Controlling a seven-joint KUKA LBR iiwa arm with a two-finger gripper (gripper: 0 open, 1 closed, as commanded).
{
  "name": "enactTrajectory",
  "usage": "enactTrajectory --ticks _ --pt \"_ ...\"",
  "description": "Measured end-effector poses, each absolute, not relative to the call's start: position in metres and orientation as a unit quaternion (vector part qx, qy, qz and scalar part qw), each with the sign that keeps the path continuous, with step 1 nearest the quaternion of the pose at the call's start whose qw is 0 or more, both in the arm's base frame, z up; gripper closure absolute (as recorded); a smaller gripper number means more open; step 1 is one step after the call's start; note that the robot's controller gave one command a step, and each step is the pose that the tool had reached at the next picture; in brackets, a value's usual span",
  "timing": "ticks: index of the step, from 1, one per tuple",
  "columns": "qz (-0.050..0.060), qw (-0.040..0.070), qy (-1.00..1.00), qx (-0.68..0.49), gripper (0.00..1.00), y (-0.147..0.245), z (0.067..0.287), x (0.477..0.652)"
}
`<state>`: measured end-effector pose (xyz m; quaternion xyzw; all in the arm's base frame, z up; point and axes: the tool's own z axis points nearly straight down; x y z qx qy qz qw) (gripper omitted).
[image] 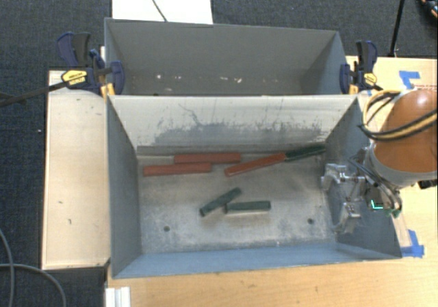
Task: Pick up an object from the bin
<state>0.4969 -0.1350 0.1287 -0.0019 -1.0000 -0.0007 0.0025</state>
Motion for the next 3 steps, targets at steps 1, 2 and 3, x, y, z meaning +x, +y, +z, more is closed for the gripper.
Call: enactTrajectory --ticks 1,2,3 --pt "0.000 -0.001 -1.000 0.001 0.00 -0.135 0.132 0.499" --pt "0.000 -0.001 -0.989 0.148 0.00 -0.135 0.117 0.495" --pt "-0.001 0.000 -0.984 0.177 0.00 -0.089 0.126 0.492"
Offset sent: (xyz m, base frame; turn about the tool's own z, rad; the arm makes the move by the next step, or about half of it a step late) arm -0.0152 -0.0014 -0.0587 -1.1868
